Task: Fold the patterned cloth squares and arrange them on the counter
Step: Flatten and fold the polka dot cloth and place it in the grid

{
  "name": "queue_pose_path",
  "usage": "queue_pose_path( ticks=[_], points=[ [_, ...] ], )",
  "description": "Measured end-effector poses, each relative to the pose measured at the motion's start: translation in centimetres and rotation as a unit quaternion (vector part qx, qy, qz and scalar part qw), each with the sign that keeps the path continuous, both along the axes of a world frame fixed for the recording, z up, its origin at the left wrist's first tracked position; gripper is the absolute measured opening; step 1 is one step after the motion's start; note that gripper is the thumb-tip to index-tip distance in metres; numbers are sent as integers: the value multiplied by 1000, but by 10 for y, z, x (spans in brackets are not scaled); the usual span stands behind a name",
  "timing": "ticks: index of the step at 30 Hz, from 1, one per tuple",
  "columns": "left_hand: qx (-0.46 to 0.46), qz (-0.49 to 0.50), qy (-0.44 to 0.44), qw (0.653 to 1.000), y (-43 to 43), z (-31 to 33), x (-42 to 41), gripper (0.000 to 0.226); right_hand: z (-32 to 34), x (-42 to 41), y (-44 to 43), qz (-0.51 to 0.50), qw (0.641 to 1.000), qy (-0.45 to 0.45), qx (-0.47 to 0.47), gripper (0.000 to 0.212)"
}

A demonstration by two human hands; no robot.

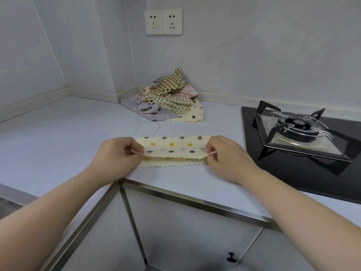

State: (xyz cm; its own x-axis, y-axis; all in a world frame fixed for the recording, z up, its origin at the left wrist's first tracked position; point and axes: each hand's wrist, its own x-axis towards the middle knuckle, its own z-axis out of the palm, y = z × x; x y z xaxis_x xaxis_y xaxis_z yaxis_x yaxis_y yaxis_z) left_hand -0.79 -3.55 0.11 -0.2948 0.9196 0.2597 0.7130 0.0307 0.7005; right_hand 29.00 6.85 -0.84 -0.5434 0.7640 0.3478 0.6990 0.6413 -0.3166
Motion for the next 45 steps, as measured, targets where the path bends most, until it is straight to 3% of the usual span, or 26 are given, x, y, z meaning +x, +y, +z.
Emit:
queue_pose_path(
  ticks=[7, 12, 18, 26, 36, 39, 41, 43, 45],
  points=[
    [28, -22, 40, 999, -11, -16, -6, 23, 2, -5, -3, -10, 999, -31, -40, 5],
    [68, -54, 87, 992, -11, -22, -10, 25, 2, -4, 1, -18, 999, -20, -41, 17],
    [119, -90, 136, 979, -15, -27, -8, 26, -2, -2, 4, -10, 1000, 12, 13, 21],
    [110, -84, 141, 980, -14, -24, -7, 21, -3, 0, 6, 32, 994, 48, 93, 15],
    [93, -73, 142, 983, -16, -22, -3, 26, 2, -2, 2, 8, 998, -59, 12, 12],
    [87, -58, 181, 978, -18, -19, -1, 13, 5, -3, 1, -5, 997, -71, 3, 13],
    [93, -31, 231, 968, -20, -17, 2, 4, 5, -2, 0, -11, 997, -73, 8, 21],
    [103, -13, 251, 962, -21, -12, 6, 14, 6, -2, 0, -18, 998, -52, 31, 38],
    [118, -10, 248, 962, -17, -3, 15, 22, 9, -6, 0, -15, 998, -13, 60, 39]
  ],
)
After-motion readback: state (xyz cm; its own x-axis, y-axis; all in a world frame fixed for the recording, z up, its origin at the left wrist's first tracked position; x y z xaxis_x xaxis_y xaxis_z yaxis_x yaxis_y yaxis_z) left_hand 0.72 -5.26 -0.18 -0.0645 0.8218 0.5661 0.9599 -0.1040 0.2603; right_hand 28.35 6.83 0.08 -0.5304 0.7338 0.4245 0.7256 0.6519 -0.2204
